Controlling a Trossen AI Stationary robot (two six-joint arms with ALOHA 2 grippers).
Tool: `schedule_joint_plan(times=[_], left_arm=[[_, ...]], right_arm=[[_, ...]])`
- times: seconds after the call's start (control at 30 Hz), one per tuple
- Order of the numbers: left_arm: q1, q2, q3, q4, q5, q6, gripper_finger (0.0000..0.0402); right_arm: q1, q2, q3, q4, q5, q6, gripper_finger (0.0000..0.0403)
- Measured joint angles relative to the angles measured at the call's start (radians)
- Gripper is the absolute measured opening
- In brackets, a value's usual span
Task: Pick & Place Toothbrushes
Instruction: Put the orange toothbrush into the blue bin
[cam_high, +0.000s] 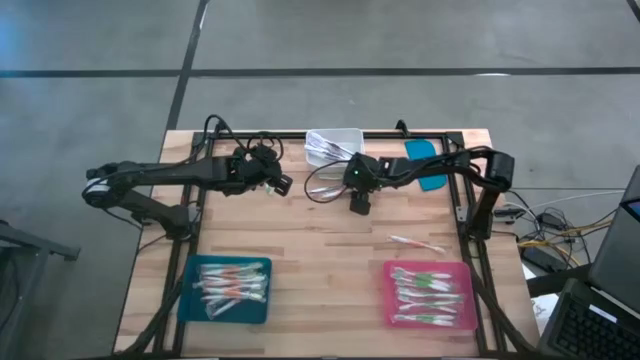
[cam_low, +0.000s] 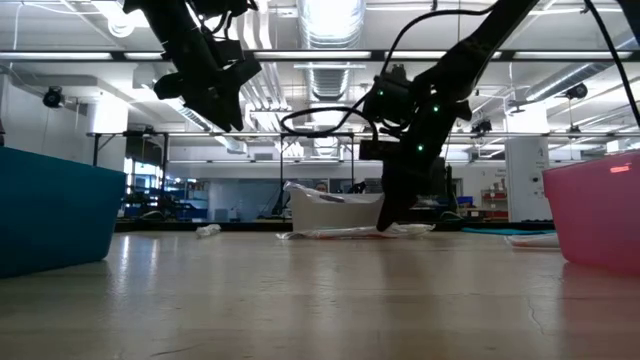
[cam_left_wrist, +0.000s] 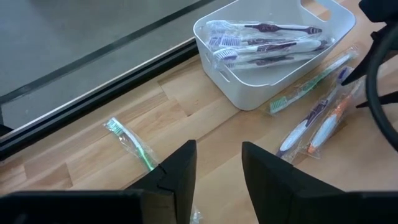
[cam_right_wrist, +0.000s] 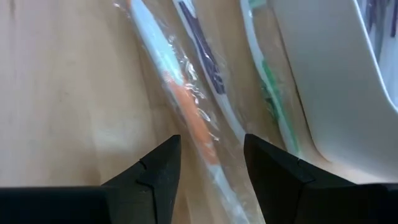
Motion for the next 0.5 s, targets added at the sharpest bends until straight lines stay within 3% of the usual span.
schedule_joint_plan(times=[0.5], left_arm=[[0.0,0.0,0.0,0.0,0.0,-0.001,0.0135]], right_arm=[[-0.004,0.055,0.005,-0.004,-0.059,0.017,0.0167]])
